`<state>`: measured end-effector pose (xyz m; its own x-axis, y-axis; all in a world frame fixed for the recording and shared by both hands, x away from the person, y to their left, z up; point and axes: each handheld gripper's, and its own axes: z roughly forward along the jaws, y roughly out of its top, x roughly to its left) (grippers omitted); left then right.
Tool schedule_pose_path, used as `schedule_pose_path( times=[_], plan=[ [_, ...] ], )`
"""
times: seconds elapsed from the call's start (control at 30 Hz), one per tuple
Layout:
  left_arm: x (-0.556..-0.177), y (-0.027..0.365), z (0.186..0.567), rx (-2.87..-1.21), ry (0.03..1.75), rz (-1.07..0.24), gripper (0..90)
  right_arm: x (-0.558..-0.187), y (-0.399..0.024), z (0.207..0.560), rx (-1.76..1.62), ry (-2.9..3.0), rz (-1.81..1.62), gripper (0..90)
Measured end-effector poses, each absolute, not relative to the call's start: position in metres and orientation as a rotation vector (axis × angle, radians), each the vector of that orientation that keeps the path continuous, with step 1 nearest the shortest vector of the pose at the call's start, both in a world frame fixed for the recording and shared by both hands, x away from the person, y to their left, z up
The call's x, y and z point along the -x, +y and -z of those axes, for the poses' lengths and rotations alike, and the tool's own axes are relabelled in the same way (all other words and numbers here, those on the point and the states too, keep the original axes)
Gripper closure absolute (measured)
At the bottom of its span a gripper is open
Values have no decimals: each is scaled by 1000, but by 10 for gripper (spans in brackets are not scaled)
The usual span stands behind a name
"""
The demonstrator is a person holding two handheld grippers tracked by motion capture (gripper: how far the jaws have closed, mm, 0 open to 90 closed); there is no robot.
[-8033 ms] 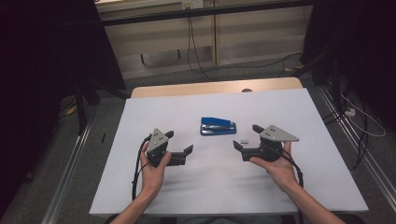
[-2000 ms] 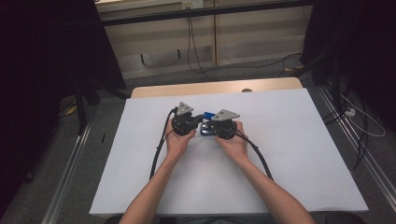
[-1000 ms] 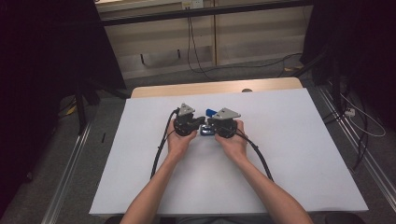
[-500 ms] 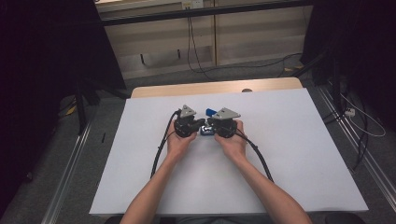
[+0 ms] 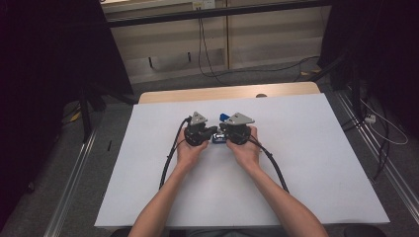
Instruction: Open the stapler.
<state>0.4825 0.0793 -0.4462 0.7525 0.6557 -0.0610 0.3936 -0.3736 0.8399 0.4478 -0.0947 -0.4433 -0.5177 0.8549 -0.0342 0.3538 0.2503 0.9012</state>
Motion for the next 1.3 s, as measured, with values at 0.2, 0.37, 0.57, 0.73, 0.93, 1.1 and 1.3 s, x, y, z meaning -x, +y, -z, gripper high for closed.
schedule_pose_path(
  times=[0.2,0.37,0.57,0.73,0.93,1.1,1.3],
  plan=[
    [-481,78,446,-2017,776,-375,900,-447,-98,441,-1095,1991,-1230,900],
    [-481,78,446,-2019,774,-378,900,-447,-99,440,-1099,1989,-1234,900],
    [-481,78,446,-2014,779,-377,900,-447,-99,439,-1099,1988,-1229,900],
    [-481,78,446,-2011,781,-381,900,-447,-105,436,-1112,1968,-1238,900],
    [-481,78,447,-2005,784,-379,900,-447,-113,432,-1123,1947,-1247,900],
    [-481,79,447,-2003,782,-381,900,-445,-119,430,-1130,1931,-1244,900],
    [-480,79,447,-2012,771,-387,900,-444,-120,429,-1138,1922,-1252,900]
  ],
)
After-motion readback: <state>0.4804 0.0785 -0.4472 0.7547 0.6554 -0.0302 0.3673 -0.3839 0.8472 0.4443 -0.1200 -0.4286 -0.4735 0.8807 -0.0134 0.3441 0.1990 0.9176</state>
